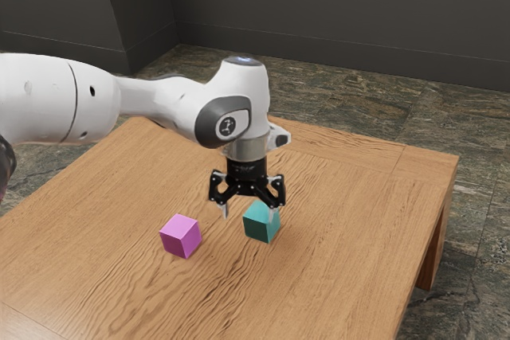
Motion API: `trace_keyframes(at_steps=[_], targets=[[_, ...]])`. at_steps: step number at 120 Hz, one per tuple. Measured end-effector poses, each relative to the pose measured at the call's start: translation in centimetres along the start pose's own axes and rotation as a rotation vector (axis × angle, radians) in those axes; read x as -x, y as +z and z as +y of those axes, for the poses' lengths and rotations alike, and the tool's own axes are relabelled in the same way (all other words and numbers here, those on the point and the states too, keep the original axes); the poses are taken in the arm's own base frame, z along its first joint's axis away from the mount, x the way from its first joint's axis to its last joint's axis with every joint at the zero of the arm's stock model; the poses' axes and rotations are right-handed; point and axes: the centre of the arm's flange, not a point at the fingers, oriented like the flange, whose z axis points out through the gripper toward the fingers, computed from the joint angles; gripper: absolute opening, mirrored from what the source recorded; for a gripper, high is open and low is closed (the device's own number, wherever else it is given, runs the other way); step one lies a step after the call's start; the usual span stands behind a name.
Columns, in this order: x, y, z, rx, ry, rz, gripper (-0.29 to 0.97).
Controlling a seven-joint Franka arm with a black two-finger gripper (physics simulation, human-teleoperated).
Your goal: Pick up the blue block with one arm, and put the blue block on the pink block with one arm
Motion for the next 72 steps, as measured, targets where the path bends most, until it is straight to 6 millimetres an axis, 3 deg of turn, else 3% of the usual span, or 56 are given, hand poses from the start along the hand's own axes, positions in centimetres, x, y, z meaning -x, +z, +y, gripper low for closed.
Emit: trace_keyframes(at_steps=[24,38,50,72], targets=[[-1.9,1.8,-0.3,0.019,0.16,0.025,0.68],[-3.2,1.6,0.4,0.031,0.246,0.059,0.68],[-4.2,1.7,-0.7,0.037,0.282,0.064,0.68],[-4.6,2.7,-0.5,0.048,0.371,0.065,0.68]])
